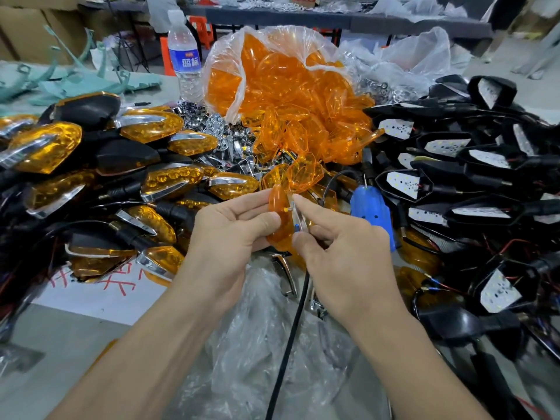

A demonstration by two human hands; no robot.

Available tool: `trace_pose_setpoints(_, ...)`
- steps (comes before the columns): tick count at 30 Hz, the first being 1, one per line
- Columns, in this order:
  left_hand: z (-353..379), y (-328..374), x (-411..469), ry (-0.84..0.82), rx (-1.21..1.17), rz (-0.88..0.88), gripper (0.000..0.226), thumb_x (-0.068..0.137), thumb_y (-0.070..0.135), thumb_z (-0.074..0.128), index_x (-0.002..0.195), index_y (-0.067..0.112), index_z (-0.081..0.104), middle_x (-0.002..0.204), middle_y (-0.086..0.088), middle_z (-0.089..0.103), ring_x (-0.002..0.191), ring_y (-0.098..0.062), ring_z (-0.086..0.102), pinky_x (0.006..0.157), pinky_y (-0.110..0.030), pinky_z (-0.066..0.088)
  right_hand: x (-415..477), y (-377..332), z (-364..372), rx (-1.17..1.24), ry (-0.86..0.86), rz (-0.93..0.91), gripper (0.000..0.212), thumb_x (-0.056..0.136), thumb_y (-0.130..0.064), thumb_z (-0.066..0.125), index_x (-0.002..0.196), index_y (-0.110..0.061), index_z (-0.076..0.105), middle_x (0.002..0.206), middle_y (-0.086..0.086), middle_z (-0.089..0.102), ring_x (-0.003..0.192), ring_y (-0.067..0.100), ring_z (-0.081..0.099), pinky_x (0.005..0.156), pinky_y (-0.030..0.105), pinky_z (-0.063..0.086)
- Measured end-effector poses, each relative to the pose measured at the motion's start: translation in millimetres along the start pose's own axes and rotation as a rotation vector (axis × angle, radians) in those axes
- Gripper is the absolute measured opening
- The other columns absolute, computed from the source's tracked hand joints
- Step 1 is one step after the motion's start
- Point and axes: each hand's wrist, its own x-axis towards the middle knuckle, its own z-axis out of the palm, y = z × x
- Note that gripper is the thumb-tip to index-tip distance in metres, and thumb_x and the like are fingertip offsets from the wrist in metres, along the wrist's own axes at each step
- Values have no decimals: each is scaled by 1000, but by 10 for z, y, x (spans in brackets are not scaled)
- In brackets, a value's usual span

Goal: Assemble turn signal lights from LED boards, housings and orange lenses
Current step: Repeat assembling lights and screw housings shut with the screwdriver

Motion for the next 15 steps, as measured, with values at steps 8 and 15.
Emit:
trace_pose_setpoints(8,94,-25,-83,63,69,100,36,83,-17,71,102,13,79,93,-7,82,85,-20,80,66,-24,61,8,49,0,-101,-69,14,50,104,-15,54,142,-47,59,54,-9,40,53,12,35,59,26,34)
trace_pose_setpoints(15,199,38,-11,117,100,144,32,86,-13,72,105,12,79,88,-1,82,79,-13,79,60,-18,57,-9,-10,82,-89,174,-54,28,93,-18,62,109,-36,76,52,-10,51,53,17,45,55,31,44)
